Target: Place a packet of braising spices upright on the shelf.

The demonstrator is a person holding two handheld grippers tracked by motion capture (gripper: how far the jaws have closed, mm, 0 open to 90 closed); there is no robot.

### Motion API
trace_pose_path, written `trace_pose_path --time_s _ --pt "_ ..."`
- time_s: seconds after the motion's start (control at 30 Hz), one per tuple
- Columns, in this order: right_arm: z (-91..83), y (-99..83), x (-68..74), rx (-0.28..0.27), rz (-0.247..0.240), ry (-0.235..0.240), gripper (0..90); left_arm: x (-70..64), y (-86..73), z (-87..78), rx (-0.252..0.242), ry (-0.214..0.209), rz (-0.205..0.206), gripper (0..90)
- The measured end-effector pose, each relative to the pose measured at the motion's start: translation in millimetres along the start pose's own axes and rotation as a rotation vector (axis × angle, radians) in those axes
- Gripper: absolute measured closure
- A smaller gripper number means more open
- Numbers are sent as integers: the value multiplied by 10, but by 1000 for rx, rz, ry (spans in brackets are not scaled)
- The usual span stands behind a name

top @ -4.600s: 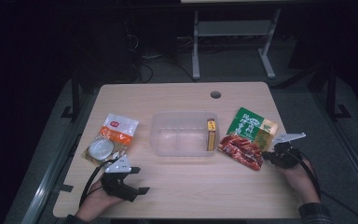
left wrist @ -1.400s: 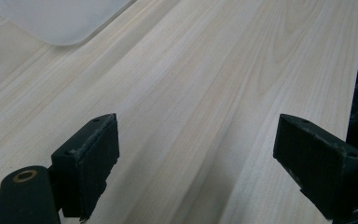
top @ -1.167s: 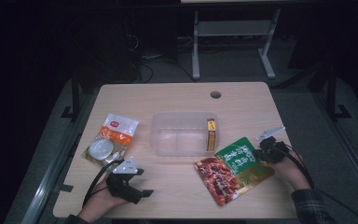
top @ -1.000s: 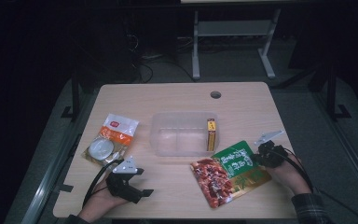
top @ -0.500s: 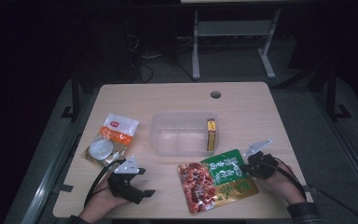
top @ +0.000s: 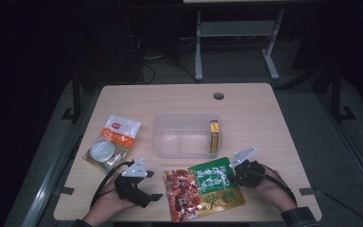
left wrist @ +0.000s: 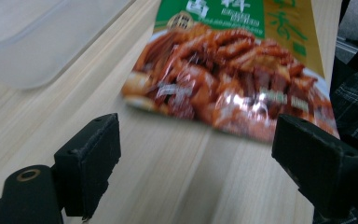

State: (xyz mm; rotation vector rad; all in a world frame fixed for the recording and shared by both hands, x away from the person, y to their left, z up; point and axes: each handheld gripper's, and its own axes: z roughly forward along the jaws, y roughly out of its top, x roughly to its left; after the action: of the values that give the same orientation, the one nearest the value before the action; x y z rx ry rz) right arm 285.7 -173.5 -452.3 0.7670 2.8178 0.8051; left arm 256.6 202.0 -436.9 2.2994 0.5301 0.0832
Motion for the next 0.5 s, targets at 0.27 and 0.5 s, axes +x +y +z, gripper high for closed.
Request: trace_pose_path --time_s 0.27,0.5 --pt "91 121 124 -14 -51 32 900 28 142 132 3 -15 37 136" --pt "130 190 186 -26 -78 52 898 55 235 327 39 -39 56 130"
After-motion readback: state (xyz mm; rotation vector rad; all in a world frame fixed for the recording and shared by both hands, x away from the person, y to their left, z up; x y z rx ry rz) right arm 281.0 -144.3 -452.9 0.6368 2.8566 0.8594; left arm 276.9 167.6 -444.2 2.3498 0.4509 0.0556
